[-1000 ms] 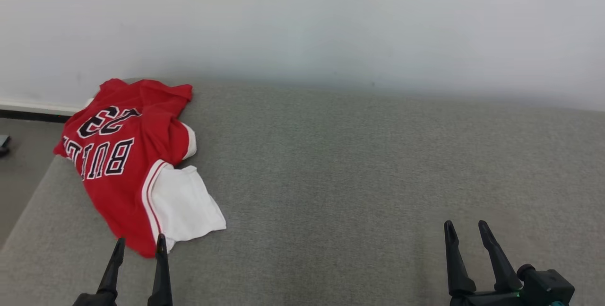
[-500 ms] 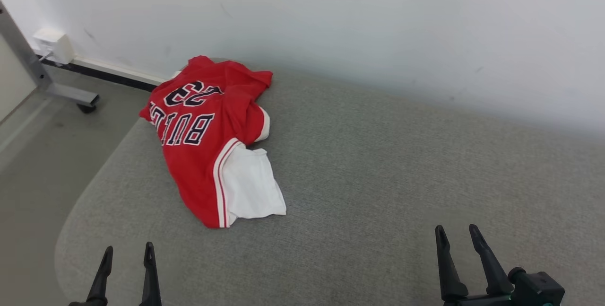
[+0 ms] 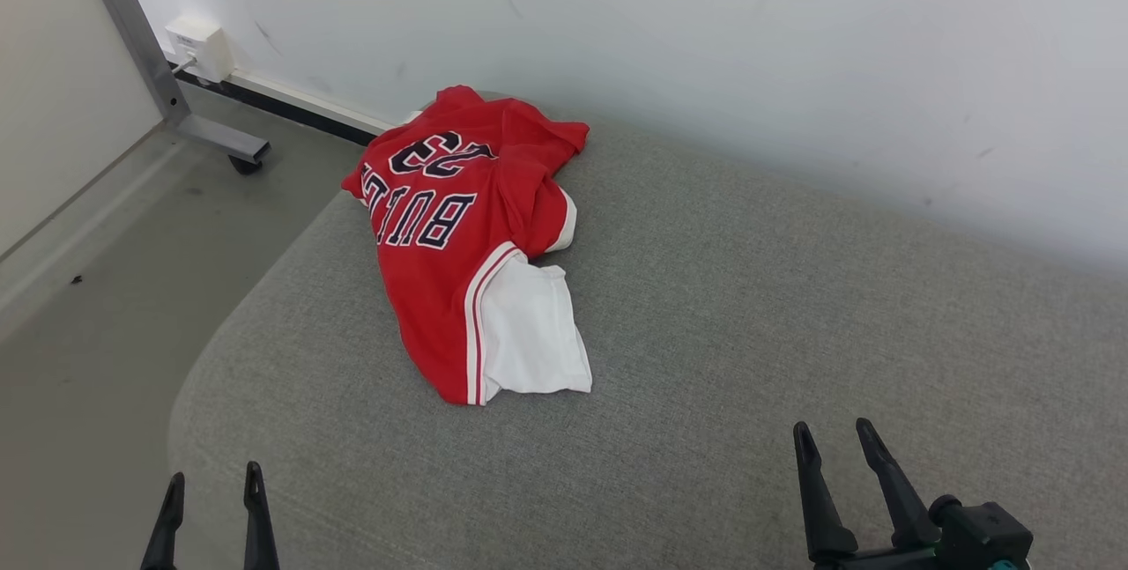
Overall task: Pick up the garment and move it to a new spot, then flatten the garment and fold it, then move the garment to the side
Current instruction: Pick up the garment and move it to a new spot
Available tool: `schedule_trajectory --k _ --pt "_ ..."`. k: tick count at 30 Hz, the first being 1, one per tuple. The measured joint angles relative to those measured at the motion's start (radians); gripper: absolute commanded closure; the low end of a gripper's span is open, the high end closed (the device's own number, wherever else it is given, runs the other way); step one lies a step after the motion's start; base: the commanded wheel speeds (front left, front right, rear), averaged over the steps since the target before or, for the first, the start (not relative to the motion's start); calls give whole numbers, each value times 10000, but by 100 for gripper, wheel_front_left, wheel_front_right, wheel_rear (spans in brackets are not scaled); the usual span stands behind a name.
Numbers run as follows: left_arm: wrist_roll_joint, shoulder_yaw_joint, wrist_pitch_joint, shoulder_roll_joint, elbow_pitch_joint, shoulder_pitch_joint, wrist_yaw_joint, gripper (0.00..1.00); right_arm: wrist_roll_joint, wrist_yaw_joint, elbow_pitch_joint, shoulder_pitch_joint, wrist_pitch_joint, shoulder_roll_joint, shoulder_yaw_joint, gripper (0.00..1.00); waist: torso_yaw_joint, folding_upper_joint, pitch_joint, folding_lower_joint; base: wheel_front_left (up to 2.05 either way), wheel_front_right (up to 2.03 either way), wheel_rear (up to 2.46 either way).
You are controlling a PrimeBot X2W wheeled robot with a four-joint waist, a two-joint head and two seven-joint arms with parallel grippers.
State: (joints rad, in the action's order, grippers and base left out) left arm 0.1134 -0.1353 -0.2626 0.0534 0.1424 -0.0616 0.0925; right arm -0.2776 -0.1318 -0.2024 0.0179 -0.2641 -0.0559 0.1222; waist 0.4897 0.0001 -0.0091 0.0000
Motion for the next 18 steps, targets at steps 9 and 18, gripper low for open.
schedule_trajectory --k 9,18 --pt "209 -65 0 -6 334 505 46 0 -23 0 -15 -34 0 -109 -56 0 -110 0 74 0 0 0 0" --pt "819 -59 4 798 1204 3224 259 0 167 0 209 -522 0 -541 -328 0 -749 0 710 0 0 0 0"
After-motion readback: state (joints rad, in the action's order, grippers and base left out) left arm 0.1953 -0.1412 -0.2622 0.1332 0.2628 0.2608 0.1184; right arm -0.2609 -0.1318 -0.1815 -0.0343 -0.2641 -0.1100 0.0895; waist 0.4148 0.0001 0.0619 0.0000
